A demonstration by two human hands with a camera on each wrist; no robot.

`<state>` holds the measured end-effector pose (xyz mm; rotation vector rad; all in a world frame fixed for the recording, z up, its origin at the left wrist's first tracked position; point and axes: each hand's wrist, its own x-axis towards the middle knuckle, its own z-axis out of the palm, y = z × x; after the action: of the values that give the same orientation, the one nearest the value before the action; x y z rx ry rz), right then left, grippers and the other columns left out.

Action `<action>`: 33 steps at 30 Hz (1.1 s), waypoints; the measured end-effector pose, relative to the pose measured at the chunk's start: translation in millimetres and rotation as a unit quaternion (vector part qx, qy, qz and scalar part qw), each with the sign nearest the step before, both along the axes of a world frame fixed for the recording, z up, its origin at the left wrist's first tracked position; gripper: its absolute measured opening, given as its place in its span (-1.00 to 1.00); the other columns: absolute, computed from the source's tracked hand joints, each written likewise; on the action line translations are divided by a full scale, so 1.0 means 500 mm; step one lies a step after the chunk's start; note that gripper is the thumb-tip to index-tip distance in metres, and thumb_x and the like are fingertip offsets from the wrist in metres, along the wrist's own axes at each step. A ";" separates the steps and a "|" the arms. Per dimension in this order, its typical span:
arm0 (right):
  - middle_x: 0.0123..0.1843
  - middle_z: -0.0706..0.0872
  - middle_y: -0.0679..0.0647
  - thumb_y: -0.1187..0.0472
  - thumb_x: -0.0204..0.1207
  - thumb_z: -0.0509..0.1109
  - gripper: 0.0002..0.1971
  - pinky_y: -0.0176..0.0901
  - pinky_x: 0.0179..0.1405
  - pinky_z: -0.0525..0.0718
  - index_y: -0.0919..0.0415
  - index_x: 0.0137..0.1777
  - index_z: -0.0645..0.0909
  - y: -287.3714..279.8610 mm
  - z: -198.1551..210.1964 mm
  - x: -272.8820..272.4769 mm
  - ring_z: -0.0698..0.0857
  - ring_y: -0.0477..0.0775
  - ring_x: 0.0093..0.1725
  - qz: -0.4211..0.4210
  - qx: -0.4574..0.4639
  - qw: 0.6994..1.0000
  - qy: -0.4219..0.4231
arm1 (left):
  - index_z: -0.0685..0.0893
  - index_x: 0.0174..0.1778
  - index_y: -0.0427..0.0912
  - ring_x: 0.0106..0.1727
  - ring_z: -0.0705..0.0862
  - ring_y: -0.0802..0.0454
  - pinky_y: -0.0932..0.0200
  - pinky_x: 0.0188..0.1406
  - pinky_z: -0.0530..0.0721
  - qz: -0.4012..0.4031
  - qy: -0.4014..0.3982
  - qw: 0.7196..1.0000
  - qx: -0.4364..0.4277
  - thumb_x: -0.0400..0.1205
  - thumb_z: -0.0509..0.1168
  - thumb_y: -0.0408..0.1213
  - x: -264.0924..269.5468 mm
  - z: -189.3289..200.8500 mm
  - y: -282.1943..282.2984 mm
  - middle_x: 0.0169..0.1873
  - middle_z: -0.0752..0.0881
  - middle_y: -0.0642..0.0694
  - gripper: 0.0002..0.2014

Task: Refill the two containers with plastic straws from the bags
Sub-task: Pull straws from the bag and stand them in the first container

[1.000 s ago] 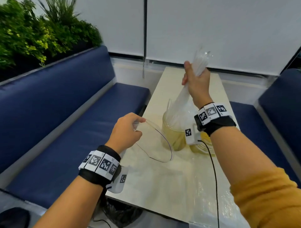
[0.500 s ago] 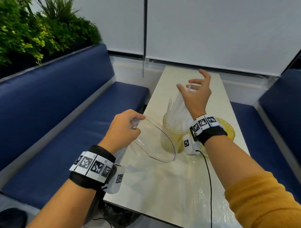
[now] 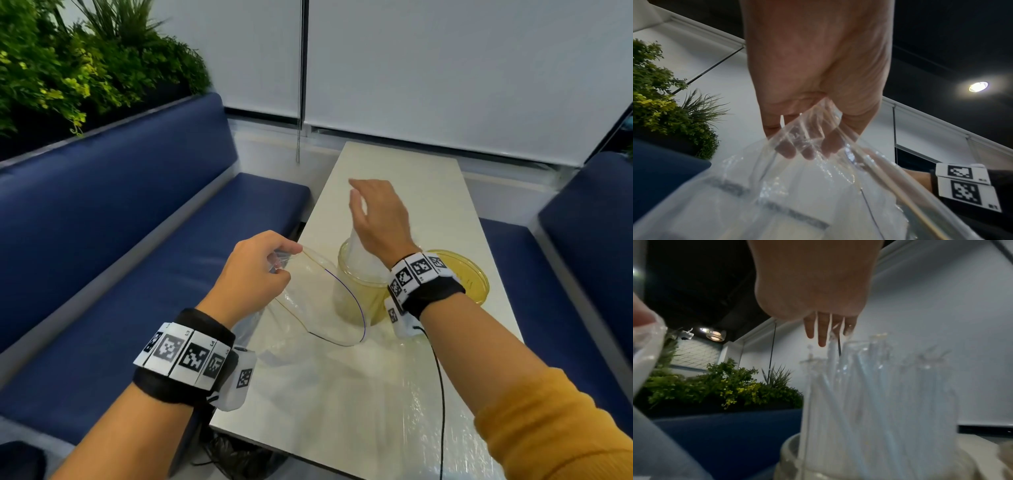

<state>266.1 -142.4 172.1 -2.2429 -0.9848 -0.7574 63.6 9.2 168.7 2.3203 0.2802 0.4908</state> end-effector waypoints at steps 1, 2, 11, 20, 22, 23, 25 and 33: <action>0.14 0.74 0.14 0.15 0.78 0.12 -0.66 0.09 0.31 0.58 0.29 0.29 0.65 0.010 -0.006 0.001 0.63 0.18 0.17 0.022 -0.053 0.998 -0.018 | 0.77 0.23 0.00 0.02 0.69 0.25 0.49 -0.08 0.58 -0.001 0.001 1.000 -0.001 0.54 0.38 -0.52 0.001 0.001 -0.001 0.09 0.75 0.14 -0.58; 0.11 0.70 0.16 0.15 0.79 0.07 -0.66 0.14 0.37 0.53 0.31 0.28 0.61 0.020 -0.023 0.001 0.62 0.21 0.14 0.027 -0.144 0.989 -0.021 | 0.77 0.23 0.00 0.02 0.69 0.24 0.48 -0.08 0.59 -0.001 0.003 1.000 -0.002 0.54 0.38 -0.52 0.000 0.002 0.000 0.09 0.75 0.15 -0.58; 0.55 0.54 0.20 0.10 0.79 -0.01 -0.51 0.18 0.67 0.28 0.33 0.59 0.41 -0.047 -0.036 0.050 0.41 0.25 0.60 -0.083 -0.165 0.983 0.014 | 0.68 0.33 0.04 0.18 0.67 0.23 0.23 0.15 0.72 -0.041 0.030 0.999 0.004 0.50 0.34 -0.59 -0.005 0.007 -0.004 0.20 0.71 0.13 -0.44; 0.74 0.27 0.19 -0.01 0.82 -0.01 -0.45 0.16 0.72 0.20 0.22 0.73 0.26 -0.089 -0.050 0.053 0.24 0.20 0.72 -0.075 -0.117 0.986 0.093 | 0.60 0.47 0.08 0.36 0.59 0.20 0.15 0.30 0.70 -0.111 0.038 0.993 0.018 0.47 0.32 -0.62 -0.009 0.011 -0.009 0.34 0.59 0.25 -0.31; 0.78 0.19 0.13 -0.08 0.82 -0.08 -0.42 0.14 0.75 0.12 0.15 0.76 0.18 -0.076 -0.059 0.035 0.15 0.14 0.76 -0.036 -0.158 0.982 0.094 | 0.60 0.47 0.07 0.37 0.60 0.19 0.14 0.33 0.70 -0.117 0.035 0.992 0.015 0.47 0.30 -0.63 -0.013 0.010 -0.010 0.35 0.59 0.24 -0.31; 0.77 0.21 0.13 -0.12 0.80 -0.16 -0.38 0.15 0.74 0.13 0.16 0.76 0.18 -0.070 -0.068 0.027 0.17 0.14 0.76 -0.018 -0.215 0.972 0.090 | 0.60 0.47 0.06 0.38 0.60 0.18 0.11 0.32 0.71 -0.121 0.031 0.992 0.015 0.47 0.28 -0.64 -0.015 0.009 -0.010 0.36 0.60 0.23 -0.31; 0.74 0.30 0.14 -0.13 0.77 -0.25 -0.35 0.18 0.69 0.14 0.17 0.72 0.25 -0.066 -0.084 0.024 0.22 0.17 0.73 -0.013 -0.308 0.948 0.077 | 0.61 0.48 0.05 0.38 0.61 0.16 0.06 0.31 0.72 -0.125 0.027 0.992 0.017 0.47 0.26 -0.64 -0.018 0.008 -0.011 0.37 0.60 0.22 -0.31; 0.78 0.18 0.16 0.08 0.84 -0.02 -0.50 0.16 0.71 0.14 0.19 0.74 0.24 -0.034 -0.062 0.008 0.16 0.20 0.75 -0.007 -0.269 0.963 -0.008 | 0.64 0.46 -0.01 0.32 0.64 0.20 0.09 0.31 0.72 -0.121 0.028 0.992 0.022 0.52 0.30 -0.57 -0.028 0.015 -0.026 0.35 0.63 0.18 -0.40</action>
<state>270.2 -159.4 141.0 -2.7045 -1.3051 -0.5564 49.7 -4.0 176.1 2.3737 0.0139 0.3136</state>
